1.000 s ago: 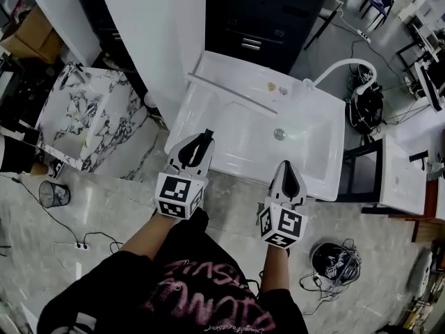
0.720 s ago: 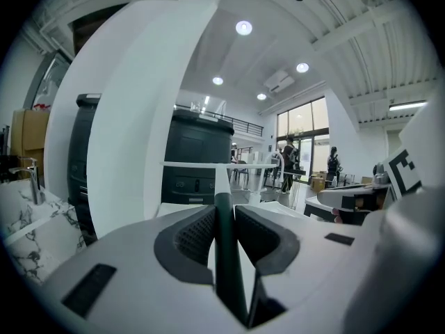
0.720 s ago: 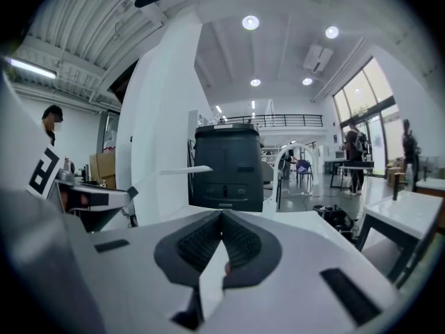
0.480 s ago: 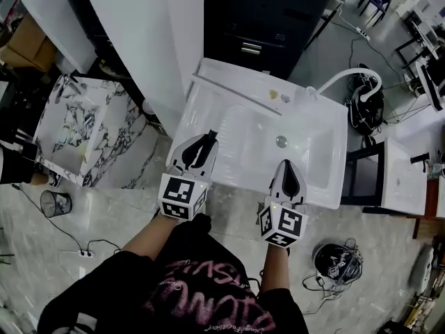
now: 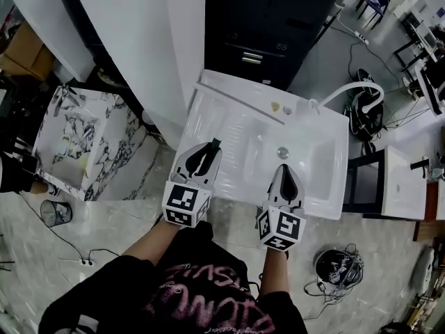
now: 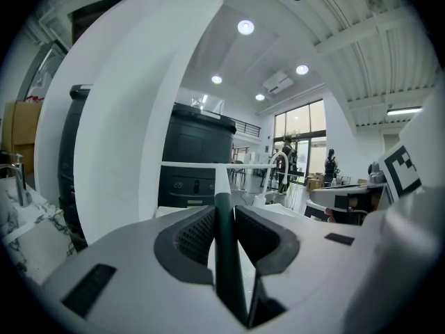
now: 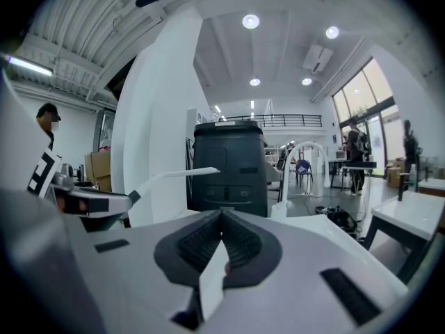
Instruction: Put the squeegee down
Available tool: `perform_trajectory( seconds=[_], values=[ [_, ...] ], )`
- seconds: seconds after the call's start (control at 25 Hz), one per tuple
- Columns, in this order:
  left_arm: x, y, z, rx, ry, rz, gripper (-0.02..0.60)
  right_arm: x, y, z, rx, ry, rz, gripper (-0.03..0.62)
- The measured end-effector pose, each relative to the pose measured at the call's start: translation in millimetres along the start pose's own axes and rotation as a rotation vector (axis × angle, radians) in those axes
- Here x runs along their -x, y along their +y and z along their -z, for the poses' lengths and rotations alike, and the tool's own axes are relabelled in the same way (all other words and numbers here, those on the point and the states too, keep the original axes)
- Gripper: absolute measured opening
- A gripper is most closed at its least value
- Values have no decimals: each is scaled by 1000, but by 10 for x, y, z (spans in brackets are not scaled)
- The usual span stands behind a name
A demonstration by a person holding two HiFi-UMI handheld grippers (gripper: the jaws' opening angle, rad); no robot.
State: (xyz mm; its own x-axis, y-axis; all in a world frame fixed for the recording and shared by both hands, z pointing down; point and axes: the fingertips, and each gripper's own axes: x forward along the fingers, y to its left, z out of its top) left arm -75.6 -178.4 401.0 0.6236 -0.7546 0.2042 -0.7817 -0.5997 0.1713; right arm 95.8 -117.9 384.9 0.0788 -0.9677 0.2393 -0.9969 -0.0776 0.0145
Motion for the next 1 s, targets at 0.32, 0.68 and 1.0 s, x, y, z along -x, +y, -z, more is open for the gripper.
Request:
perform_trajectory(
  seconds=[0.32,0.68,1.0],
  values=[
    [-89,86,-20,1,-3,15,94,-119,65,16,-3,4,4,20],
    [-124,138,-39,3,-2,27,94,-202,143,-11,9,6,2,20],
    [-147,165,-92,8,-11,35,94,-213,152,-75,18,1,14,20]
  ],
)
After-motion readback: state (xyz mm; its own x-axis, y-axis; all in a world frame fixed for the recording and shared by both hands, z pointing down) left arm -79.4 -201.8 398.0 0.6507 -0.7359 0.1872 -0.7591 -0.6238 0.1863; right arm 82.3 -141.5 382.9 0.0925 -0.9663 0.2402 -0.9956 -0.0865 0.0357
